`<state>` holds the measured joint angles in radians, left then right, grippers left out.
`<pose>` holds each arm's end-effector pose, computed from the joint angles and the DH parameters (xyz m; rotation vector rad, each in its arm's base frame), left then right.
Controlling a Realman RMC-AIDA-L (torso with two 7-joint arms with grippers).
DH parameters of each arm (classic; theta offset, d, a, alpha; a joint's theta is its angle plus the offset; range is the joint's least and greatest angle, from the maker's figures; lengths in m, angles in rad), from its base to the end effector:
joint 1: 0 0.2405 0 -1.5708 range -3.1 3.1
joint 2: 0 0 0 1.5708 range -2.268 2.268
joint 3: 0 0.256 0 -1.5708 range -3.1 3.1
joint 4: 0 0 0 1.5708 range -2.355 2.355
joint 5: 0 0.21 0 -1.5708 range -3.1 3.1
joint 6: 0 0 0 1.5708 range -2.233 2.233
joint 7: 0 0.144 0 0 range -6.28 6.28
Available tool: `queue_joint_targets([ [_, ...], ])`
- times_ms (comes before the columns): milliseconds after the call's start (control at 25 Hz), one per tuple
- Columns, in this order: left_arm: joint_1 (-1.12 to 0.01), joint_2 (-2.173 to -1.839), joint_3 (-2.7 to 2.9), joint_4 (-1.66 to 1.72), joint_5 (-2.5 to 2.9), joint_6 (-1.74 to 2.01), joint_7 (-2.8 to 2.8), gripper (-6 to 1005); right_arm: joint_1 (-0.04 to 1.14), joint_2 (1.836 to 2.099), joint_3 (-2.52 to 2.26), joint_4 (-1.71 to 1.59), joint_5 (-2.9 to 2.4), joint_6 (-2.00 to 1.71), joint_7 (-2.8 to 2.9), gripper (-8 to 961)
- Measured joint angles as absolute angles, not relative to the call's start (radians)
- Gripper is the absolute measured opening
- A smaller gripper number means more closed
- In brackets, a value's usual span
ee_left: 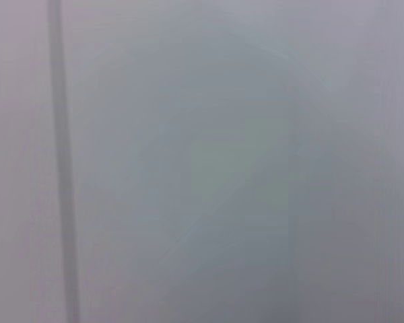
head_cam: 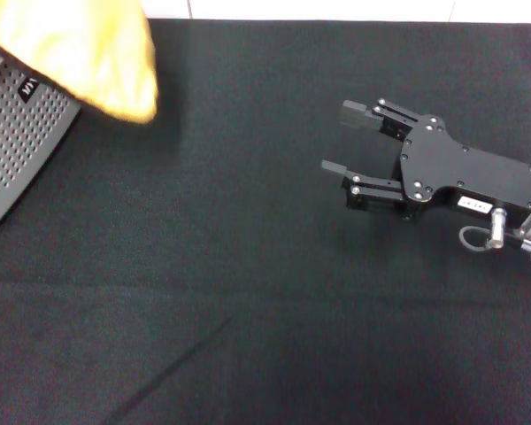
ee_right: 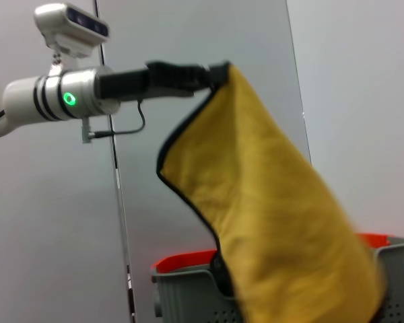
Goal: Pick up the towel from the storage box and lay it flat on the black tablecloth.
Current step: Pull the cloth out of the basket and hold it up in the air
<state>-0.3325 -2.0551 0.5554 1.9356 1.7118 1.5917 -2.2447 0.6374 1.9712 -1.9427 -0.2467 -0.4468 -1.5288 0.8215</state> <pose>-0.1361 0.2870 0.2312 -2.1589 -0.3609 -0.7346 0.1970 0.3248 -0.0417 -2.6086 0.2172 1.2723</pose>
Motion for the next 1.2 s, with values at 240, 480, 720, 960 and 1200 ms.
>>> queue_joint_targets([
  [240, -0.369, -2.048, 0.568, 1.927, 1.608, 1.738, -2.203, 34, 0.616, 1.971, -1.904, -0.249, -0.446, -1.531, 0.801, 842],
  [480, -0.405, -2.034, 0.607, 1.88, 1.615, 1.896, -2.179, 34, 0.597, 1.955, -1.878, -0.249, -0.445, -1.548, 0.797, 841],
  [720, -0.373, -2.028, 0.797, 1.82, 1.71, 1.967, -2.11, 34, 0.589, 1.945, -1.878, -0.247, -0.444, -1.555, 0.796, 841],
  [960, -0.36, -2.027, 0.995, 1.753, 1.911, 1.975, -2.074, 35, 0.593, 1.931, -1.881, -0.246, -0.452, -1.542, 0.803, 840],
  [1200, -0.361, -2.038, 1.05, 1.691, 1.991, 1.976, -2.047, 35, 0.611, 1.913, -1.88, -0.242, -0.52, -1.506, 0.856, 840],
])
